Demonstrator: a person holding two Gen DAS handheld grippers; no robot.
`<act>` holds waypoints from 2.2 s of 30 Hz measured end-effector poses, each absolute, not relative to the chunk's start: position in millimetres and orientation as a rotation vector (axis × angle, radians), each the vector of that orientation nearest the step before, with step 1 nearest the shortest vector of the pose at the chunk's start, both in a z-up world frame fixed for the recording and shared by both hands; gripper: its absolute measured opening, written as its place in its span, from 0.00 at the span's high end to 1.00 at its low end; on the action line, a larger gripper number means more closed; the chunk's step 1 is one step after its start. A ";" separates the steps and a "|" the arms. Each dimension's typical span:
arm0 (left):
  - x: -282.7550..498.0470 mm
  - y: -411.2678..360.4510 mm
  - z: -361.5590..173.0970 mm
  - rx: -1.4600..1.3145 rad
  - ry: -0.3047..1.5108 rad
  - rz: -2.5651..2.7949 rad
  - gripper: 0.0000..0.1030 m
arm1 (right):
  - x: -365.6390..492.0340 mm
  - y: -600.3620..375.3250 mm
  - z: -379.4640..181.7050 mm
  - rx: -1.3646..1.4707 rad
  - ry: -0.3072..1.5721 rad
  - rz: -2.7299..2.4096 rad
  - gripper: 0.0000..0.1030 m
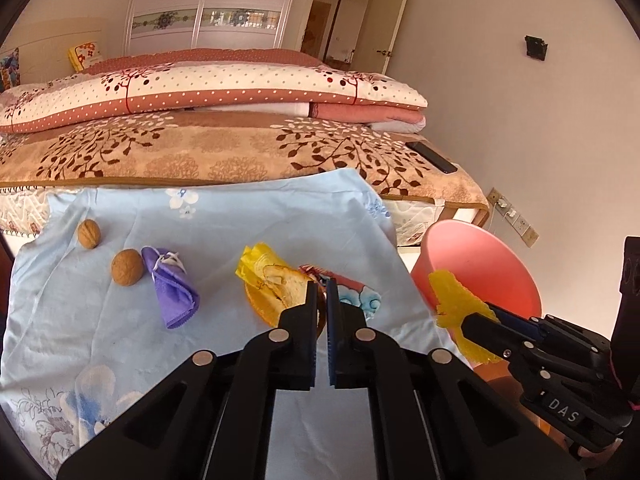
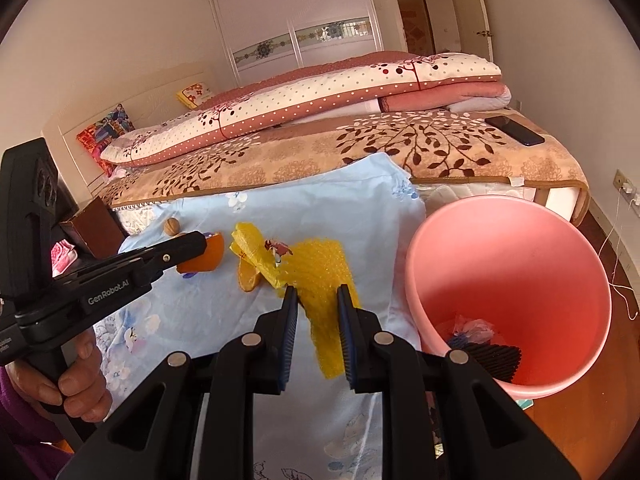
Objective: Collect trash
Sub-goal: 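Carry the orange peel in the left tool while the right tool carries the yellow net to the bucket, then open both tools to drop the peel and yellow net into the bucket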
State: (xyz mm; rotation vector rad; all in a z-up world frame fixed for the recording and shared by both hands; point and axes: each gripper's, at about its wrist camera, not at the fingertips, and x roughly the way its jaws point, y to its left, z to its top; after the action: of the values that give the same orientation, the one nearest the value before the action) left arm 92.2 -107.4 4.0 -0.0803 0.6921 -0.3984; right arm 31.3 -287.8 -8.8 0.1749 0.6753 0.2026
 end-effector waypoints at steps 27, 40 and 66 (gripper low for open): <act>91.4 -245.5 30.1 0.040 0.623 -0.730 0.96 | 16.0 -395.0 2.6 0.309 0.581 -0.111 0.81; 91.4 -280.1 8.3 0.084 0.654 -0.781 0.96 | 16.2 -416.8 -12.9 0.343 0.599 -0.179 0.79; 92.3 -282.2 -0.1 0.096 0.712 -0.795 0.66 | 15.3 -421.6 -15.1 0.347 0.594 -0.205 0.74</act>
State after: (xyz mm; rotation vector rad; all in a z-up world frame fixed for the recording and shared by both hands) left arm 92.3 -282.2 -0.1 0.0962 0.7121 -0.7954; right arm 15.3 -421.6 -15.1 0.3472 0.5944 -0.2052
